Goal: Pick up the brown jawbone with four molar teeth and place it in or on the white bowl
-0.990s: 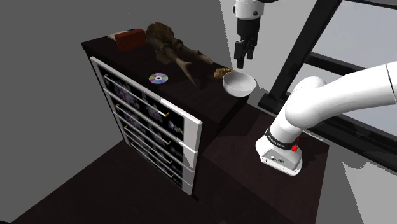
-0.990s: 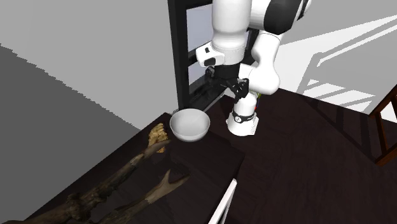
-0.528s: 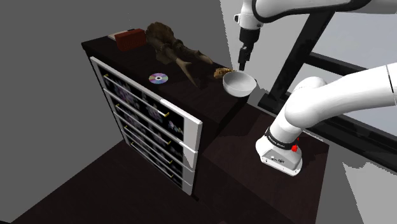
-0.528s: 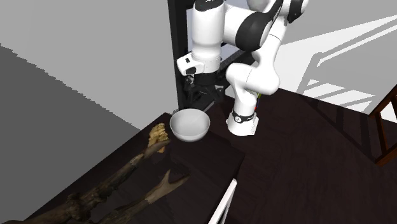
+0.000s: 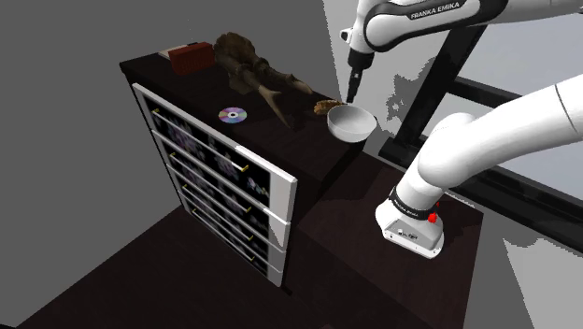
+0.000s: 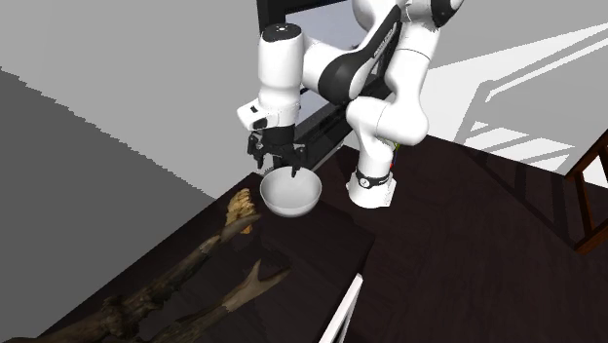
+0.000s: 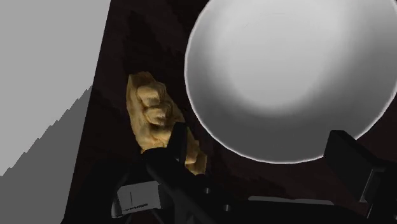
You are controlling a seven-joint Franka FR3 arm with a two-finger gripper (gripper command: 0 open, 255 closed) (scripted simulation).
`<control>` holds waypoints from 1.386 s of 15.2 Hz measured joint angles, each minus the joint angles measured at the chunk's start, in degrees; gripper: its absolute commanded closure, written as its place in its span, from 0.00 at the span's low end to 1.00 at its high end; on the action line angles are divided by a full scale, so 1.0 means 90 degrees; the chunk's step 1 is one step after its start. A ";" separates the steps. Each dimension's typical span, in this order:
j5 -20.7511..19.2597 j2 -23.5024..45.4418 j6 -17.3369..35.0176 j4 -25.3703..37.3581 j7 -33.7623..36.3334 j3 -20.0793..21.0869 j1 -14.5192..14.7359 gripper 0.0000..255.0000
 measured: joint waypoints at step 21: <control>0.0901 0.2676 0.3455 0.0853 -0.3220 -0.2244 0.0977 0.00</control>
